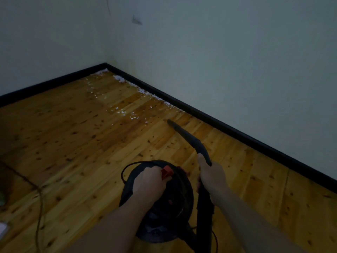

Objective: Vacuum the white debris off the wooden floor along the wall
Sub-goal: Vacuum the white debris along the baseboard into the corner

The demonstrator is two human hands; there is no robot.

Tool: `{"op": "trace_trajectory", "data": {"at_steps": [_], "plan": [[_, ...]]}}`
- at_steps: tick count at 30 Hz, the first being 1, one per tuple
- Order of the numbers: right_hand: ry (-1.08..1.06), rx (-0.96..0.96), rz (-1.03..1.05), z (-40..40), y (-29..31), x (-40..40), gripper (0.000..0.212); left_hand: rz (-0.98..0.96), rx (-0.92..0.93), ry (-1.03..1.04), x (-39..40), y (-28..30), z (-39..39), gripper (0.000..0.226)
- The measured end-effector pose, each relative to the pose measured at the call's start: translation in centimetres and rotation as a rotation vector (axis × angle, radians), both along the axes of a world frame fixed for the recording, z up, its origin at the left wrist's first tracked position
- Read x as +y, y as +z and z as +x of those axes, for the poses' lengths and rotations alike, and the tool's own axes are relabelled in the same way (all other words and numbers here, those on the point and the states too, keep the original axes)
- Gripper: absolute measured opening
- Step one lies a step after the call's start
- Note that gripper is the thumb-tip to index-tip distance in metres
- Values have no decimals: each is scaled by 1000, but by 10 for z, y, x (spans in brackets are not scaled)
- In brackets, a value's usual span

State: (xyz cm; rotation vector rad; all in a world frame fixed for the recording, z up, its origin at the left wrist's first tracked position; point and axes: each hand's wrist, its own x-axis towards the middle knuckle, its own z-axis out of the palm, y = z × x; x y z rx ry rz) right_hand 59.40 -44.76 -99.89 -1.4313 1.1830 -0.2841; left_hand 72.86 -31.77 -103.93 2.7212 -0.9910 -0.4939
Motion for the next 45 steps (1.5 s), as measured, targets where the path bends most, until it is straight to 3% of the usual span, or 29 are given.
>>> {"op": "trace_trajectory", "data": {"at_steps": [8,21,30,45], "plan": [[-64,5,24,64,-7,-24,55,4,-14,-31,-22,-10,99,35],[-32,45,-47,136,7,-74,60,-8,18,-51,-89,-1,179,33],[-23,-20,-27,162,10,-86,37,26,-65,-47,-109,1,186,47],[-110,-5,-4,158,15,-87,47,-51,-71,-38,-133,2,201,44]]}}
